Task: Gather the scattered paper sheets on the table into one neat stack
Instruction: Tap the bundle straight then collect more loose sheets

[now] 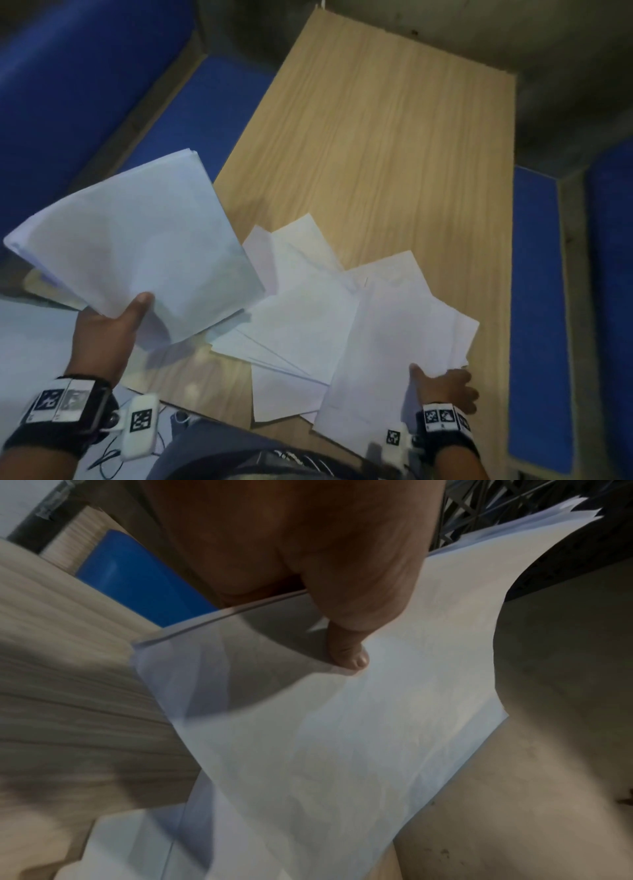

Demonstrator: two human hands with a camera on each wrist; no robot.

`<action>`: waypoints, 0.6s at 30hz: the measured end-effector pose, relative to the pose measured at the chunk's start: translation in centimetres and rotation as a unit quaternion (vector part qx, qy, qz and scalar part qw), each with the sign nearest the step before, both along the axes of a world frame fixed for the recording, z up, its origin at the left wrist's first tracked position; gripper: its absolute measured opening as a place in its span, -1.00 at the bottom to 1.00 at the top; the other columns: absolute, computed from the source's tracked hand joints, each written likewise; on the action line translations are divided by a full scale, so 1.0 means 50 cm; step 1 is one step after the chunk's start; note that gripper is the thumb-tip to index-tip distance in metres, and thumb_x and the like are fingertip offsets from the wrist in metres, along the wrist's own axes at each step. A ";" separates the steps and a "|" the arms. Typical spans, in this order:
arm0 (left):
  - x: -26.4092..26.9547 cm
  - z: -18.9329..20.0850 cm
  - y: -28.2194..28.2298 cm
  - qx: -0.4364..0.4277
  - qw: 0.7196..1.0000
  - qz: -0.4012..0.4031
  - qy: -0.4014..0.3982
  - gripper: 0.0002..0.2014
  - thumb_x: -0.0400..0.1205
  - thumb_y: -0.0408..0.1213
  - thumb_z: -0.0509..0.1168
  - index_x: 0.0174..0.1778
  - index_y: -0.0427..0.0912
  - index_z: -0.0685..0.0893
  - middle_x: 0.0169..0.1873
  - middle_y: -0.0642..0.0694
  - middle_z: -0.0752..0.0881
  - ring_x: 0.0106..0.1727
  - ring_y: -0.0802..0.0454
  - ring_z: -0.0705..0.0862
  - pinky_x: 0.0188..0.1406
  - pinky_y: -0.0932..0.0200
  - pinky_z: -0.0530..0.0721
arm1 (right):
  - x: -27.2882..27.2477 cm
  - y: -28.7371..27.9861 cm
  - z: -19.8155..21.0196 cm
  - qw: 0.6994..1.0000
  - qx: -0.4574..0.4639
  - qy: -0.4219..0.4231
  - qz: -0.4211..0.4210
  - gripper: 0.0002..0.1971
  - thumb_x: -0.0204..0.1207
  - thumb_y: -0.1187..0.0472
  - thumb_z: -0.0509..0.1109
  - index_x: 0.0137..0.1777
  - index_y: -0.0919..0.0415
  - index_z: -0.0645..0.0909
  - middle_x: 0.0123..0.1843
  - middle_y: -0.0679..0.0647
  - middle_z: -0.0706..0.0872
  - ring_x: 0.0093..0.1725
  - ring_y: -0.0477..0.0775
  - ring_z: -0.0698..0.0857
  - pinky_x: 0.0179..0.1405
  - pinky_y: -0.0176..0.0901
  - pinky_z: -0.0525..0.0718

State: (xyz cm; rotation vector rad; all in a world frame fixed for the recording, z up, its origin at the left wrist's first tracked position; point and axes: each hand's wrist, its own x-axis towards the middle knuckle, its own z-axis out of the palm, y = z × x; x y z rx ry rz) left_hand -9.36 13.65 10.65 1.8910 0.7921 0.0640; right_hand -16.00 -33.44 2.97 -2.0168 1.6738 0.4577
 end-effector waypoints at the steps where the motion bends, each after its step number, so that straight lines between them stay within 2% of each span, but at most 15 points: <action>1: 0.002 0.004 -0.007 0.004 1.000 -0.006 -0.006 -0.64 0.64 -0.21 0.47 0.24 -0.39 0.71 0.09 -0.27 0.75 0.14 -0.22 0.72 0.19 -0.02 0.53 | -0.003 -0.005 -0.006 0.999 0.002 -0.034 -0.019 -0.14 0.22 0.05 0.71 0.38 0.27 0.28 0.39 0.49 0.42 0.29 0.54 0.52 0.14 0.31 0.57; 4: 0.004 0.015 -0.028 0.007 1.000 -0.016 -0.006 -0.76 0.66 -0.24 0.46 0.13 -0.32 0.69 0.05 -0.25 0.72 0.11 -0.16 0.69 0.17 0.01 0.50 | -0.019 -0.023 -0.012 0.993 0.014 -0.110 -0.041 -0.13 0.26 0.37 0.68 0.48 0.39 0.23 0.38 0.54 0.50 0.26 0.53 0.61 0.21 0.27 0.61; 6: 0.003 0.012 -0.036 0.000 1.000 -0.017 -0.006 -0.71 0.66 -0.21 0.46 0.14 -0.37 0.69 0.06 -0.26 0.72 0.10 -0.15 0.68 0.16 0.01 0.50 | -0.029 -0.032 -0.008 0.990 0.011 -0.136 -0.031 -0.18 0.33 0.45 0.62 0.53 0.46 0.25 0.46 0.52 0.48 0.36 0.48 0.57 0.34 0.20 0.54; 8: 0.001 -0.001 -0.033 -0.003 1.000 -0.025 -0.003 -0.62 0.63 -0.15 0.48 0.17 -0.41 0.71 0.09 -0.30 0.77 0.12 -0.22 0.73 0.14 -0.02 0.54 | -0.037 -0.041 -0.005 0.989 0.026 -0.146 -0.009 -0.24 0.43 0.39 0.56 0.56 0.51 0.28 0.55 0.45 0.42 0.48 0.43 0.49 0.47 0.12 0.43; 10: 0.001 -0.009 -0.028 -0.003 1.000 -0.021 0.000 -0.58 0.61 -0.12 0.50 0.21 -0.41 0.70 0.12 -0.33 0.78 0.14 -0.24 0.74 0.14 -0.03 0.56 | -0.041 -0.049 0.008 0.985 0.026 -0.168 0.009 -0.37 0.53 0.31 0.48 0.54 0.51 0.36 0.54 0.42 0.47 0.47 0.40 0.51 0.51 0.10 0.43; 12: 0.000 -0.006 -0.028 -0.001 1.000 -0.014 -0.001 -0.57 0.62 -0.15 0.50 0.26 -0.41 0.68 0.14 -0.30 0.76 0.15 -0.21 0.72 0.16 -0.02 0.55 | -0.029 -0.058 0.047 0.976 0.001 -0.218 0.023 -0.49 0.58 0.31 0.42 0.47 0.52 0.44 0.47 0.41 0.55 0.41 0.40 0.56 0.46 0.06 0.45; 14: 0.001 0.002 -0.026 -0.003 1.000 -0.016 -0.006 -0.58 0.62 -0.19 0.50 0.29 -0.40 0.68 0.13 -0.27 0.75 0.15 -0.20 0.71 0.18 -0.01 0.55 | -0.003 -0.073 0.106 0.952 -0.036 -0.300 0.057 -0.58 0.58 0.32 0.41 0.40 0.49 0.52 0.39 0.38 0.63 0.35 0.38 0.61 0.37 -0.06 0.43; 15: 0.000 0.007 -0.023 -0.003 1.000 -0.015 -0.010 -0.57 0.63 -0.19 0.50 0.31 -0.39 0.68 0.14 -0.26 0.75 0.16 -0.19 0.71 0.20 -0.01 0.56 | 0.016 -0.081 0.139 0.938 -0.054 -0.333 0.084 -0.58 0.57 0.27 0.43 0.38 0.43 0.56 0.36 0.37 0.66 0.33 0.36 0.63 0.37 -0.06 0.45; 17: -0.001 0.009 -0.007 -0.002 1.000 -0.008 -0.018 -0.56 0.62 -0.20 0.50 0.35 -0.36 0.68 0.17 -0.25 0.75 0.19 -0.18 0.71 0.26 -0.01 0.55 | 0.056 -0.098 0.196 0.920 -0.086 -0.363 0.125 -0.50 0.48 0.07 0.47 0.37 0.31 0.59 0.31 0.29 0.71 0.31 0.30 0.67 0.38 0.09 0.56; 18: -0.002 0.012 0.000 0.001 1.000 -0.004 -0.024 -0.54 0.61 -0.18 0.51 0.36 -0.35 0.68 0.18 -0.25 0.75 0.20 -0.17 0.70 0.28 -0.01 0.55 | 0.080 -0.100 0.222 0.916 -0.085 -0.364 0.145 -0.51 0.46 0.05 0.48 0.33 0.29 0.62 0.26 0.28 0.74 0.28 0.28 0.69 0.29 0.11 0.62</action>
